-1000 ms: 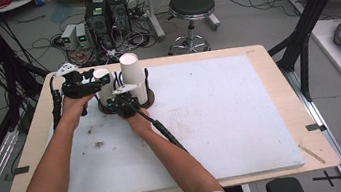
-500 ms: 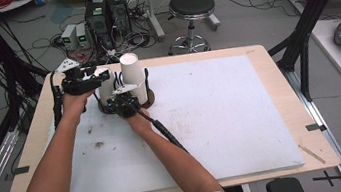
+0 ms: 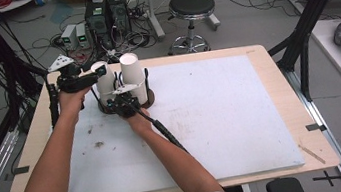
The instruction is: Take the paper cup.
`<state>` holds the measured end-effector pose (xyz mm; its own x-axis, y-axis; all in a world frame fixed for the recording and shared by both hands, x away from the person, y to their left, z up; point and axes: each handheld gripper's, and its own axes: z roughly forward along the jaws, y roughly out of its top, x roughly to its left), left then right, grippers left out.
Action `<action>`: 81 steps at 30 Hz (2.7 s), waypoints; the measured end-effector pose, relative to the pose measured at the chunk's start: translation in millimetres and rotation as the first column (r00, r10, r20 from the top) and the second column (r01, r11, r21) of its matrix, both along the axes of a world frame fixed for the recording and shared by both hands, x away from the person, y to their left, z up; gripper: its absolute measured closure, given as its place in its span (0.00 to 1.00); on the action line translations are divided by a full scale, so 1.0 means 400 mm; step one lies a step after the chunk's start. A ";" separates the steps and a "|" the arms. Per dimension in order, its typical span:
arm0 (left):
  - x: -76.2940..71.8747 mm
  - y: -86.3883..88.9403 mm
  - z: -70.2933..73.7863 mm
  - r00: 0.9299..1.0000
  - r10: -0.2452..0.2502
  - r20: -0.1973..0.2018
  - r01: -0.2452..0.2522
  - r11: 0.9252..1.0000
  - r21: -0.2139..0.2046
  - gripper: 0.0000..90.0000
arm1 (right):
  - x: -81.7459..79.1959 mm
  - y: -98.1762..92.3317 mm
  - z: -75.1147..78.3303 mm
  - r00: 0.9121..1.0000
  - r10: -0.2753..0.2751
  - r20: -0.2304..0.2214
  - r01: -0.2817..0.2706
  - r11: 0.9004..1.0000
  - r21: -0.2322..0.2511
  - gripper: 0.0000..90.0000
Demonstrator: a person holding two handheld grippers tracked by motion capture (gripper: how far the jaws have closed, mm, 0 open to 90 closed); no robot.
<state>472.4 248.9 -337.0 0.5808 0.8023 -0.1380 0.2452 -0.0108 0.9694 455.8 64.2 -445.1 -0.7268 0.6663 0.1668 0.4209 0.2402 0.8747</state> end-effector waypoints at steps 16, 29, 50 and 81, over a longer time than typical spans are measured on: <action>-0.096 0.038 0.097 0.996 0.011 0.092 -0.005 0.998 -0.060 0.40 | -0.013 -0.057 0.042 0.989 0.131 -0.073 -0.132 0.991 -0.004 0.68; -0.166 0.018 0.141 0.995 -0.029 0.093 0.032 0.999 -0.031 0.40 | -0.033 -0.182 0.106 0.932 0.353 -0.077 -0.355 0.935 -0.006 0.44; -0.292 -0.082 0.068 0.989 -0.123 0.083 0.128 0.990 -0.061 0.40 | -0.143 -0.610 0.178 0.953 0.297 0.055 -0.294 0.954 -0.059 0.29; -0.312 -0.227 0.022 0.960 -0.268 0.076 0.273 0.960 -0.064 0.40 | -0.239 -0.915 0.126 0.988 0.094 0.120 -0.095 0.995 0.007 0.24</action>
<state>347.6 158.1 -328.4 0.7847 0.6027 -0.1446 0.1785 0.0038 0.9839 360.1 -301.7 -394.9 -0.8017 0.5920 0.0829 0.2889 0.2622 0.9207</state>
